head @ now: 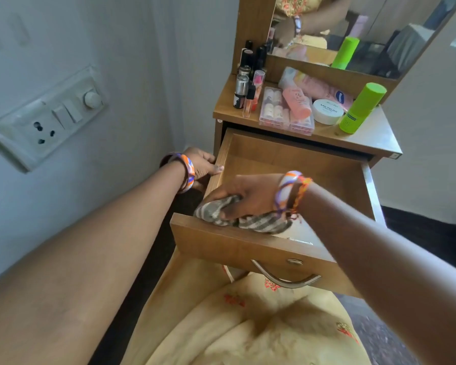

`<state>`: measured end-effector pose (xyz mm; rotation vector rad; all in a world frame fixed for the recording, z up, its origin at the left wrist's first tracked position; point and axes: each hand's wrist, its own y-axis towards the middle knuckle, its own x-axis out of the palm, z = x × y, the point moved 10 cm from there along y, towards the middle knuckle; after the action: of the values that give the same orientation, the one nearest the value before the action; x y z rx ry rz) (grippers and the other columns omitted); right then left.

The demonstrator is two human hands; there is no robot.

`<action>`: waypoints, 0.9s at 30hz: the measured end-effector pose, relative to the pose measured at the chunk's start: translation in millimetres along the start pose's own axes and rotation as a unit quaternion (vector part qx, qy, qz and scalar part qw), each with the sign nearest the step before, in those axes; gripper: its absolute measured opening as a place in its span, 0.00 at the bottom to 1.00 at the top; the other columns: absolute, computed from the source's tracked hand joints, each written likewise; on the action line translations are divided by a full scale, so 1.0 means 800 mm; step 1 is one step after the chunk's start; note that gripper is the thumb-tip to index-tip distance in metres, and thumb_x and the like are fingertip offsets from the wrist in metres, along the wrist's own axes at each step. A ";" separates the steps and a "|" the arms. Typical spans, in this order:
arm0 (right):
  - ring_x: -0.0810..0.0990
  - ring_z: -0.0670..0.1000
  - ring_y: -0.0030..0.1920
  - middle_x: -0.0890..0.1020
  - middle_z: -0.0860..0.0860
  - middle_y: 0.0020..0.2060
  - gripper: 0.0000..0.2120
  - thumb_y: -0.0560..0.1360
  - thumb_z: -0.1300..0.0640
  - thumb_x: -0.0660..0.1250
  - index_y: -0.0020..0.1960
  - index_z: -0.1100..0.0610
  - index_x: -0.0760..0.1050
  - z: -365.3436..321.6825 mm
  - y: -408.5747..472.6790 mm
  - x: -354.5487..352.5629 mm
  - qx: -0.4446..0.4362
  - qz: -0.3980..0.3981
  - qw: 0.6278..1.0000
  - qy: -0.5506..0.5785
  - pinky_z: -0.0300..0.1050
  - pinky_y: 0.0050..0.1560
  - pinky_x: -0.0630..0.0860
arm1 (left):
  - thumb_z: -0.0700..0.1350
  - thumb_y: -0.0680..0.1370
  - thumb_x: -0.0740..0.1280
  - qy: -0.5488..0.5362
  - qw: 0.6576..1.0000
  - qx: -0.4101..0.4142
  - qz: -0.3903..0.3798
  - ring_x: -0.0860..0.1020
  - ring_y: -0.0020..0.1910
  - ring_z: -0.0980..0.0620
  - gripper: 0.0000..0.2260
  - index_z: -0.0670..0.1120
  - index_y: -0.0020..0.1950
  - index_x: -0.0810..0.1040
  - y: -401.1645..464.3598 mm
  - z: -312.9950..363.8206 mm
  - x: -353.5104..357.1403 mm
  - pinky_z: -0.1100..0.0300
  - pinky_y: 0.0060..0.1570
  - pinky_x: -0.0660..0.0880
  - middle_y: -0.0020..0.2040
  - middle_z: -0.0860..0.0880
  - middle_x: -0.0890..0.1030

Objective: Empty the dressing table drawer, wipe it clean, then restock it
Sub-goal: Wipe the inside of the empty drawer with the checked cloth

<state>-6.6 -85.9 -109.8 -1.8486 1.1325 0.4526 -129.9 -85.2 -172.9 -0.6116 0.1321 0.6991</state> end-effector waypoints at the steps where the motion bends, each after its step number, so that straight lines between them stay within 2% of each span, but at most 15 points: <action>1: 0.74 0.44 0.52 0.77 0.48 0.59 0.20 0.78 0.57 0.61 0.69 0.51 0.68 -0.003 0.005 0.003 0.001 0.003 1.000 0.010 0.35 0.52 0.70 | 0.44 0.73 0.71 0.034 0.999 0.009 0.011 0.75 0.63 0.42 0.23 0.42 0.67 0.73 -0.001 0.004 0.000 0.44 0.63 0.72 0.64 0.42 0.77; 3: 0.72 0.44 0.54 0.76 0.49 0.61 0.20 0.78 0.55 0.60 0.70 0.52 0.67 0.007 0.004 0.009 0.023 -0.015 0.999 0.019 0.37 0.54 0.68 | 0.45 0.75 0.70 0.117 0.991 0.040 0.052 0.76 0.62 0.43 0.22 0.41 0.67 0.73 -0.004 0.015 -0.002 0.47 0.65 0.71 0.64 0.43 0.77; 5: 0.73 0.46 0.54 0.76 0.48 0.57 0.19 0.78 0.54 0.60 0.68 0.50 0.67 0.034 -0.018 0.015 0.056 -0.050 0.997 0.027 0.35 0.50 0.71 | 0.45 0.76 0.68 0.200 0.972 0.069 0.106 0.76 0.62 0.42 0.20 0.39 0.65 0.74 -0.011 0.028 -0.002 0.49 0.65 0.71 0.63 0.41 0.78; 8: 0.77 0.49 0.50 0.78 0.49 0.52 0.11 0.78 0.56 0.61 0.59 0.46 0.72 0.103 -0.061 0.026 0.153 -0.082 0.971 0.162 0.40 0.44 0.77 | 0.40 0.76 0.66 0.362 0.906 0.128 0.179 0.77 0.57 0.39 0.13 0.39 0.60 0.76 -0.036 0.060 0.011 0.49 0.58 0.75 0.58 0.38 0.79; 10: 0.80 0.51 0.46 0.80 0.51 0.48 0.06 0.77 0.56 0.62 0.51 0.46 0.74 0.139 -0.093 0.033 0.223 -0.084 0.945 0.223 0.44 0.43 0.79 | 0.35 0.74 0.66 0.408 0.869 0.175 0.219 0.76 0.58 0.39 0.15 0.39 0.61 0.74 -0.051 0.078 0.026 0.48 0.56 0.76 0.59 0.39 0.77; 13: 0.79 0.49 0.48 0.80 0.48 0.48 0.08 0.79 0.52 0.59 0.56 0.47 0.74 0.184 -0.133 0.037 0.309 -0.102 0.944 0.047 0.33 0.44 0.74 | 0.38 0.74 0.68 0.449 0.838 0.211 0.228 0.71 0.66 0.41 0.20 0.42 0.66 0.72 -0.066 0.092 0.056 0.49 0.61 0.74 0.68 0.40 0.71; 15: 0.76 0.49 0.56 0.78 0.47 0.58 0.16 0.79 0.46 0.55 0.65 0.46 0.71 0.204 -0.138 0.041 0.335 -0.114 0.929 -0.107 0.37 0.52 0.72 | 0.42 0.75 0.68 0.471 0.825 0.214 0.227 0.67 0.69 0.41 0.21 0.43 0.67 0.71 -0.071 0.095 0.071 0.50 0.64 0.70 0.71 0.40 0.67; 16: 0.76 0.50 0.59 0.77 0.47 0.60 0.17 0.78 0.44 0.57 0.65 0.46 0.71 0.209 -0.136 0.043 0.338 -0.115 0.919 -0.166 0.40 0.55 0.72 | 0.42 0.75 0.68 0.470 0.825 0.211 0.233 0.66 0.70 0.41 0.20 0.43 0.67 0.71 -0.072 0.097 0.073 0.50 0.65 0.69 0.72 0.40 0.66; 18: 0.77 0.53 0.59 0.78 0.49 0.57 0.16 0.77 0.48 0.60 0.63 0.51 0.71 0.189 -0.138 0.033 0.350 -0.102 0.896 -0.255 0.43 0.58 0.75 | 0.43 0.76 0.67 0.469 0.823 0.203 0.248 0.65 0.71 0.40 0.19 0.43 0.66 0.71 -0.072 0.096 0.074 0.49 0.67 0.67 0.72 0.40 0.66; 19: 0.76 0.55 0.61 0.76 0.53 0.54 0.15 0.78 0.53 0.58 0.64 0.55 0.71 0.163 -0.142 0.025 0.360 -0.079 0.895 -0.252 0.44 0.60 0.74 | 0.43 0.75 0.68 0.465 0.824 0.196 0.256 0.64 0.71 0.40 0.19 0.42 0.66 0.72 -0.071 0.094 0.072 0.49 0.68 0.66 0.72 0.39 0.66; 21: 0.71 0.58 0.67 0.74 0.61 0.61 0.18 0.80 0.61 0.53 0.68 0.65 0.66 0.122 -0.137 0.014 0.343 -0.013 0.930 -0.132 0.43 0.62 0.68 | 0.42 0.75 0.67 0.454 0.830 0.175 0.272 0.65 0.71 0.39 0.18 0.41 0.64 0.72 -0.067 0.086 0.062 0.48 0.69 0.66 0.71 0.37 0.66; 23: 0.70 0.58 0.67 0.69 0.62 0.69 0.19 0.80 0.63 0.54 0.70 0.65 0.63 0.071 -0.119 0.005 0.267 0.050 0.962 0.005 0.43 0.60 0.64 | 0.41 0.75 0.66 0.422 0.850 0.139 0.282 0.68 0.67 0.38 0.18 0.40 0.64 0.71 -0.058 0.072 0.046 0.47 0.66 0.68 0.67 0.37 0.69; 25: 0.72 0.51 0.59 0.73 0.58 0.66 0.21 0.79 0.56 0.59 0.69 0.63 0.66 0.093 -0.094 0.016 0.226 0.119 0.952 0.166 0.42 0.59 0.67 | 0.41 0.75 0.64 0.366 0.884 0.088 0.276 0.70 0.65 0.37 0.18 0.38 0.64 0.69 -0.044 0.052 0.030 0.46 0.63 0.69 0.65 0.36 0.71; 26: 0.73 0.50 0.55 0.76 0.57 0.62 0.23 0.78 0.52 0.62 0.68 0.63 0.68 0.111 -0.083 0.019 0.229 0.156 0.933 0.228 0.44 0.59 0.69 | 0.41 0.76 0.63 0.339 0.899 0.062 0.269 0.70 0.65 0.36 0.18 0.37 0.64 0.67 -0.036 0.041 0.024 0.46 0.62 0.68 0.64 0.36 0.72; 27: 0.75 0.51 0.52 0.78 0.56 0.57 0.24 0.76 0.51 0.65 0.66 0.64 0.70 0.131 -0.081 0.016 0.230 0.213 0.895 0.318 0.45 0.58 0.71 | 0.42 0.76 0.62 0.319 0.911 0.040 0.258 0.70 0.65 0.36 0.19 0.36 0.65 0.66 -0.030 0.031 0.022 0.45 0.63 0.68 0.65 0.36 0.72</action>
<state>69.1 7.0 -141.7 -1.3376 1.9140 -0.2133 -103.5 -75.6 -146.9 -0.7177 0.9569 0.9754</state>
